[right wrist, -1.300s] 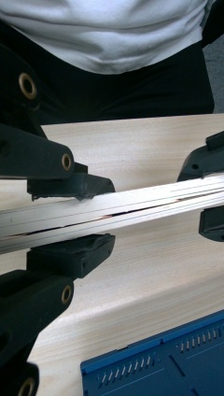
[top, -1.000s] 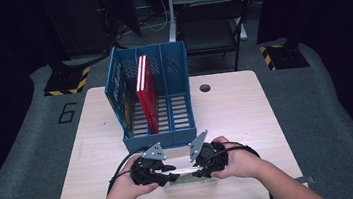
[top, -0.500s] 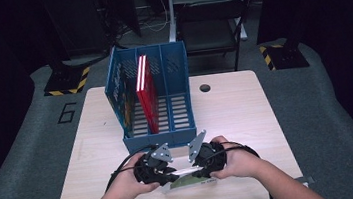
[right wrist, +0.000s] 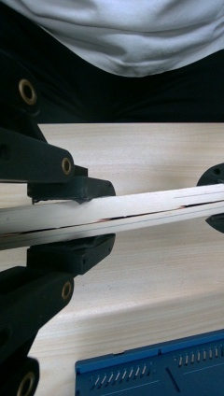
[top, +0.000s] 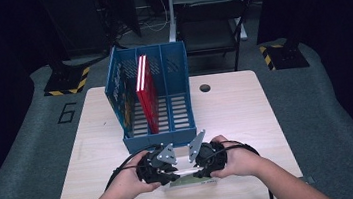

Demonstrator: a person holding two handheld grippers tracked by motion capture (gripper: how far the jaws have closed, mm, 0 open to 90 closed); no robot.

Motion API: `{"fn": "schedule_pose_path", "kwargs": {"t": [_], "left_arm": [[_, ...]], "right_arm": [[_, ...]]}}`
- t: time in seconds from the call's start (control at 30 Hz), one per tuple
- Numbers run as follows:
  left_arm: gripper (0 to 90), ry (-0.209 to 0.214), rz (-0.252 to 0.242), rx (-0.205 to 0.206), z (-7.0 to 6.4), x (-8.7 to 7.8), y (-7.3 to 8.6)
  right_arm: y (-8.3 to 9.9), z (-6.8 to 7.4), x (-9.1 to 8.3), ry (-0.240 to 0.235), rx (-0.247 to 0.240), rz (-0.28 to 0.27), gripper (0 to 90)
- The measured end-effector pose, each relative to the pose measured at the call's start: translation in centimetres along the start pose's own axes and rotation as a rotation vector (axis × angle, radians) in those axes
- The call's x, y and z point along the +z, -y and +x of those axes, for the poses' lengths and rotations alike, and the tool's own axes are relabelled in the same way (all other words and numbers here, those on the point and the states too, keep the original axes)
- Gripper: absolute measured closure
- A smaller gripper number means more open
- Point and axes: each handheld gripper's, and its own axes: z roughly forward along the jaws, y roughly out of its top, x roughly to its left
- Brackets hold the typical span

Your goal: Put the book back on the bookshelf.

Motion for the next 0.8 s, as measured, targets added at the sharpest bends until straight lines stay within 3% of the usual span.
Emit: {"fn": "schedule_pose_path", "kwargs": {"t": [0.2,0.3,0.33,0.5,0.57,0.6,0.8], "left_arm": [[70.7,-0.034,0.007,0.021,0.1,0.0,0.0],[62.9,-0.054,-0.036,-0.004,0.0,-0.2,0.3],[58.3,-0.061,-0.083,-0.051,0.0,-0.8,0.7],[47.0,-0.077,-0.139,-0.110,0.0,-1.8,1.6],[45.6,-0.074,-0.177,-0.155,-0.2,-2.3,2.2],[45.7,-0.080,-0.224,-0.205,-0.5,-2.8,2.9],[44.8,-0.084,-0.329,-0.285,-1.0,-4.1,5.0]], "right_arm": [[-0.4,0.7,0.0,0.035,-0.012,0.045,75.8],[-0.6,1.2,0.1,0.062,-0.010,0.063,76.2],[-0.6,1.4,0.1,0.066,-0.006,0.062,76.2],[-0.6,1.9,0.1,0.073,0.035,0.068,76.4],[-0.6,1.8,0.1,0.072,0.039,0.067,76.4],[-0.5,1.8,0.0,0.059,0.081,0.066,76.4],[-0.3,1.9,-0.7,0.052,0.215,0.068,76.5]]}}
